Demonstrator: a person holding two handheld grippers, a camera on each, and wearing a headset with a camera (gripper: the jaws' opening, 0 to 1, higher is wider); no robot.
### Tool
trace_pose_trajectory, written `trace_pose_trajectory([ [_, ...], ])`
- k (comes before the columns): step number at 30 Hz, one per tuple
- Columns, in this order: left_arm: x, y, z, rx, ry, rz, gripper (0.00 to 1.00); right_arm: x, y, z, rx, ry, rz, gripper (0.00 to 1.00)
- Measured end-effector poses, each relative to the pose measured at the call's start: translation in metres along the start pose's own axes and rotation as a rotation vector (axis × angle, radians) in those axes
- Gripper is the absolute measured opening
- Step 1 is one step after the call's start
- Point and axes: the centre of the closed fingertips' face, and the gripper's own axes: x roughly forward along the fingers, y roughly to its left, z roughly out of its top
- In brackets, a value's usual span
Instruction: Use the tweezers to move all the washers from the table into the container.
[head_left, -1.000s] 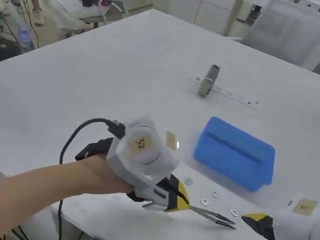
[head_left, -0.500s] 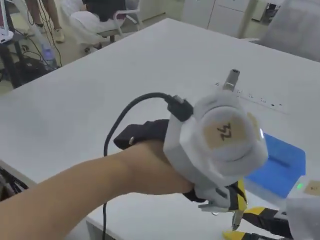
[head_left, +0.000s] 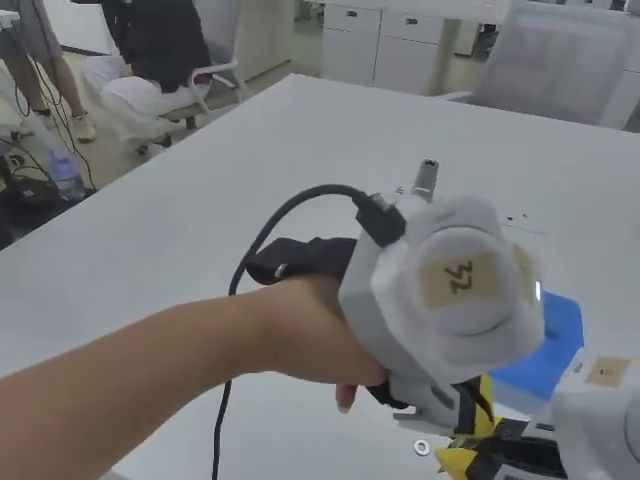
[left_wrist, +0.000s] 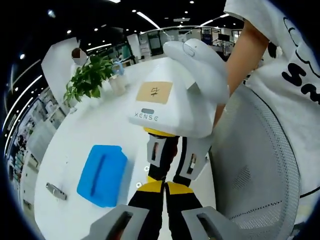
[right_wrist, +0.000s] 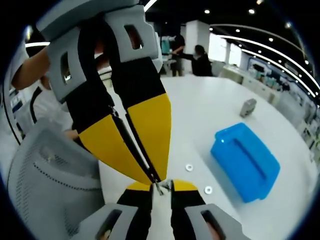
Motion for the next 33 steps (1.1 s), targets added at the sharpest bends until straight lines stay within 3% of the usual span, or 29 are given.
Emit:
trace_pose_trajectory([
  [3,0.0,-0.001,0.0,0.018,-0.007,-0.012,0.0,0.001,-0.001,0.0,0.003,-0.004,-0.003,0.18],
  [7,-0.007,0.002,0.0,0.053,-0.027,-0.026,0.0,0.004,-0.001,0.005,-0.04,-0.008,0.001,0.15],
  [14,-0.01,0.013,-0.004,0.038,-0.05,-0.077,0.0,0.007,-0.001,0.005,-0.077,-0.002,0.009,0.15],
  [18,-0.012,0.014,-0.001,0.043,-0.059,-0.108,0.0,0.003,-0.001,0.003,-0.068,-0.003,0.013,0.16],
  [23,-0.011,0.013,-0.005,0.022,-0.045,-0.143,0.0,0.005,0.0,0.004,-0.06,-0.009,0.041,0.23],
  [28,-0.012,0.011,-0.008,0.071,-0.008,-0.151,0.0,0.009,0.0,0.004,-0.103,0.001,0.059,0.19],
  [33,-0.014,0.003,-0.006,0.093,-0.025,-0.17,0.0,0.012,-0.002,0.005,-0.126,0.007,0.065,0.13],
])
